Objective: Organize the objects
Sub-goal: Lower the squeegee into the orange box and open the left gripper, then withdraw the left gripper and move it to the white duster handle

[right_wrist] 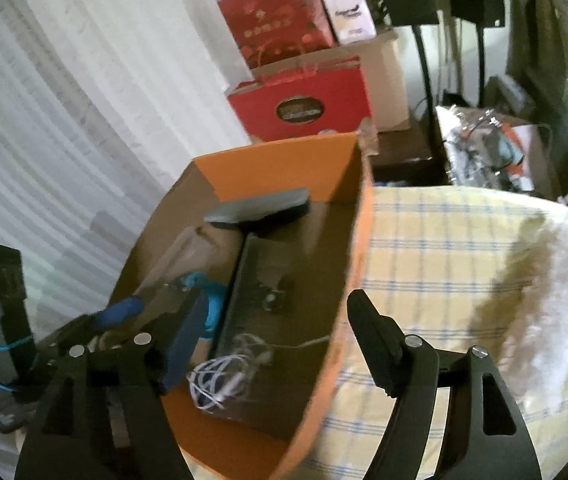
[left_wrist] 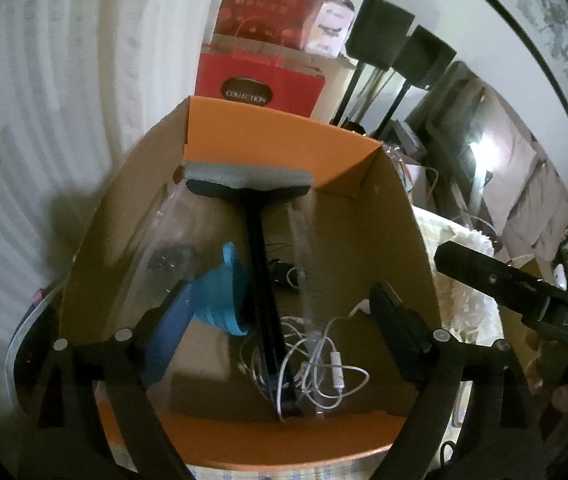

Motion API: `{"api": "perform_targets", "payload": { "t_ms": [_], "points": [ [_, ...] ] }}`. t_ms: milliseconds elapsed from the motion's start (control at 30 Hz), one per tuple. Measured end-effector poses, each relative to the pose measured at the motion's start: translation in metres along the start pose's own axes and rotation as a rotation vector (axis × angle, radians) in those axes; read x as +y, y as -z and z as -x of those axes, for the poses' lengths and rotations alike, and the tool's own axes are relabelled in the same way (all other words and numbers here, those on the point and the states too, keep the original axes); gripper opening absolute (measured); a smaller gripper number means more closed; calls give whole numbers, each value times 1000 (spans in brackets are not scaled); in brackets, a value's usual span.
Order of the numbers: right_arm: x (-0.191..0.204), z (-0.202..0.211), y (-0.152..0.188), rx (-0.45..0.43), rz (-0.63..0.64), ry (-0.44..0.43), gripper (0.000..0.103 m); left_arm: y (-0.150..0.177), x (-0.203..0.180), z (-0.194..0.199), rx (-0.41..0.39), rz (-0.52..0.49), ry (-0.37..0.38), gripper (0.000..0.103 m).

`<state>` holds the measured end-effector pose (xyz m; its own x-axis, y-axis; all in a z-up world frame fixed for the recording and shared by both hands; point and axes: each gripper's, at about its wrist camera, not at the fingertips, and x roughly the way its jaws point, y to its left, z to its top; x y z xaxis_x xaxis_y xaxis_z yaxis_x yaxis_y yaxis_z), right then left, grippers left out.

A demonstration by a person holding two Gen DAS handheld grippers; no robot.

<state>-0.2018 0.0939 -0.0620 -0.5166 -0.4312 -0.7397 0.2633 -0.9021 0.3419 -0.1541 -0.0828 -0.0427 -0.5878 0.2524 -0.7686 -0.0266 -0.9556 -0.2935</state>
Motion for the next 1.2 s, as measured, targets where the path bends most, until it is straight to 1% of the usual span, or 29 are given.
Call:
{"api": "perform_targets", "payload": {
  "t_ms": [100,200,367,467,633,867,1200],
  "points": [
    [-5,8,3,-8,9,32,81,2,-8,5,-6,-16,5,91],
    [-8,18,6,-27,27,64,86,2,-18,10,-13,-41,-8,93],
    [-17,34,10,-50,47,130,89,4,-33,20,-29,-56,5,100],
    [-24,42,13,-62,50,150,92,6,-45,23,-30,-77,1,101],
    [-30,53,18,-70,73,187,102,8,-63,24,-35,-104,-1,103],
    [-47,65,25,-72,74,256,103,11,-90,20,-22,-138,11,103],
    [-79,81,33,-66,37,295,103,19,-126,11,-8,-181,40,103]
  ]
}}
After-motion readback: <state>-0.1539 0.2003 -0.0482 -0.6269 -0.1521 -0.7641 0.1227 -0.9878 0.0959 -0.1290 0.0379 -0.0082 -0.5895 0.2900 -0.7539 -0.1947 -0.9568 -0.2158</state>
